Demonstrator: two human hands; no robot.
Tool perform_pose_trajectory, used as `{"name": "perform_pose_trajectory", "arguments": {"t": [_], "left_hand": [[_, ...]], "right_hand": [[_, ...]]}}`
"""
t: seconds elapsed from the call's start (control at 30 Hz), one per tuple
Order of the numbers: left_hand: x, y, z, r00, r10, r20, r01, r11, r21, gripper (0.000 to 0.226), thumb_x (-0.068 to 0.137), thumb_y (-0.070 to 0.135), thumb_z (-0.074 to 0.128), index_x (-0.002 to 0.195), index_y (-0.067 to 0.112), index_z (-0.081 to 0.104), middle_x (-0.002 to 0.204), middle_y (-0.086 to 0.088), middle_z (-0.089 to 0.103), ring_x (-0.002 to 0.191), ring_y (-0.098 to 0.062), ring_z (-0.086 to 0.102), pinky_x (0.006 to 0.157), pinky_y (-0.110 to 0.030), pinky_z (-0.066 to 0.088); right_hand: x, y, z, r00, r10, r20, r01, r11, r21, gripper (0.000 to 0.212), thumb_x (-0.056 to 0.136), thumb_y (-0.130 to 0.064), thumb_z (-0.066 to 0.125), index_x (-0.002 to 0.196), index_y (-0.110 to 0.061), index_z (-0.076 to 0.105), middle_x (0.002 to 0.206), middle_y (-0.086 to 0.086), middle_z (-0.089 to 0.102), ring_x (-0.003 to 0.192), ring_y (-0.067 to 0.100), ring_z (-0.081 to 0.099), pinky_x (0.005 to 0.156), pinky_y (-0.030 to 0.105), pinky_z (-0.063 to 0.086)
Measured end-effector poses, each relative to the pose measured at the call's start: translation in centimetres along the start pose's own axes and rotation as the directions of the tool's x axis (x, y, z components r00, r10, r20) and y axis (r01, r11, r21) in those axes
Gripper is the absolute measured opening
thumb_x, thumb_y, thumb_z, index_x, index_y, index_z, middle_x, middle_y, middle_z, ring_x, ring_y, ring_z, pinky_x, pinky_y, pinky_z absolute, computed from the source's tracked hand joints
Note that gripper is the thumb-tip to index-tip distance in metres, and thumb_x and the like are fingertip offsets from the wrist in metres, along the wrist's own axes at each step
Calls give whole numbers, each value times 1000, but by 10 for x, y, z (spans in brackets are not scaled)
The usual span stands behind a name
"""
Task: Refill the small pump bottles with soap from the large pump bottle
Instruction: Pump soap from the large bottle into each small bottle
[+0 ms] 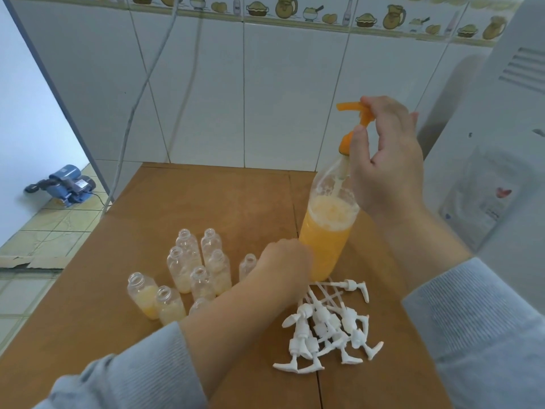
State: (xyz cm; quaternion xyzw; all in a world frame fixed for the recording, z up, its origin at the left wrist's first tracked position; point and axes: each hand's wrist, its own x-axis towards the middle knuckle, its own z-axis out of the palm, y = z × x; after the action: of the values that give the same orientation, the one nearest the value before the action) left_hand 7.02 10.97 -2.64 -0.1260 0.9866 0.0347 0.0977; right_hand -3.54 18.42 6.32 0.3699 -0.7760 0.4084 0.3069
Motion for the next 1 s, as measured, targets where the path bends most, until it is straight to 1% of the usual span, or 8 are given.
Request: {"name": "perform_pose_trajectory", "arguments": {"t": [0.1, 0.2, 0.3, 0.4, 0.47, 0.6, 0.77, 1.0], "left_hand": [[-17, -12, -23, 975, -76, -208, 27, 972, -232, 25, 83, 17, 63, 108, 16, 59, 99, 2, 60, 88, -16, 59, 78, -29, 54], [-32, -29, -52, 881, -271, -387, 12, 832, -555, 23, 82, 29, 64, 102, 20, 58, 94, 7, 60, 80, -9, 58, 71, -24, 55], [-27, -45, -66, 737, -453, -501, -171, 592, -788, 23, 77, 34, 72, 91, 19, 61, 83, 7, 62, 74, -7, 59, 65, -21, 51], [-10, -49, -67, 729, -551, -407, -354, 206, -912, 39, 70, 38, 79, 99, 17, 64, 88, 7, 64, 82, -10, 64, 79, -29, 55], [1, -46, -68, 734, -566, -375, -427, 45, -903, 29, 75, 40, 73, 88, 16, 63, 80, 6, 61, 75, -10, 61, 77, -30, 54], [14, -38, -76, 711, -458, -533, -461, 268, -846, 32, 86, 46, 61, 103, 18, 57, 98, 2, 65, 89, -12, 63, 83, -32, 53], [25, -35, -90, 785, -247, -568, -350, 580, -735, 49, 95, 24, 53, 134, 7, 30, 109, -2, 45, 90, -10, 48, 84, -22, 39], [24, -38, -100, 781, -144, -608, -349, 706, -616, 50, 91, 20, 59, 136, 15, 36, 113, 5, 46, 95, -9, 44, 84, -19, 34]], "right_hand": [[0, 0, 0, 1000, -1, 1, 1, 1000, -2, 37, 96, -21, 38, 130, -13, 49, 132, 0, 51, 128, 9, 38, 118, 31, 5], [0, -1, 1, 1000, -2, 5, 2, 1000, -7, 37, 96, -22, 37, 131, -13, 49, 132, 0, 51, 128, 10, 39, 118, 32, 5], [0, -1, 0, 1000, 4, 15, -4, 1000, -6, 37, 96, -22, 38, 131, -13, 49, 132, -1, 50, 128, 9, 38, 118, 32, 5], [-1, -2, -1, 1000, 14, 18, -14, 1000, -13, 37, 97, -22, 38, 132, -14, 48, 133, -1, 49, 129, 9, 38, 119, 33, 6], [-2, -2, -2, 1000, 19, 20, -18, 1000, -18, 37, 97, -23, 37, 132, -15, 47, 134, -1, 48, 129, 10, 38, 119, 34, 6], [-2, -3, -2, 1000, 17, 23, -17, 1000, -11, 37, 97, -24, 37, 132, -14, 47, 134, 0, 49, 129, 11, 38, 120, 37, 9], [-3, -2, -2, 1000, 14, 18, -14, 999, -29, 37, 97, -24, 37, 132, -15, 47, 135, 0, 48, 129, 10, 37, 119, 35, 8], [-2, -2, 1, 1000, 11, 9, -11, 999, -30, 38, 97, -23, 38, 132, -15, 47, 135, 0, 49, 129, 10, 37, 120, 36, 10]]}}
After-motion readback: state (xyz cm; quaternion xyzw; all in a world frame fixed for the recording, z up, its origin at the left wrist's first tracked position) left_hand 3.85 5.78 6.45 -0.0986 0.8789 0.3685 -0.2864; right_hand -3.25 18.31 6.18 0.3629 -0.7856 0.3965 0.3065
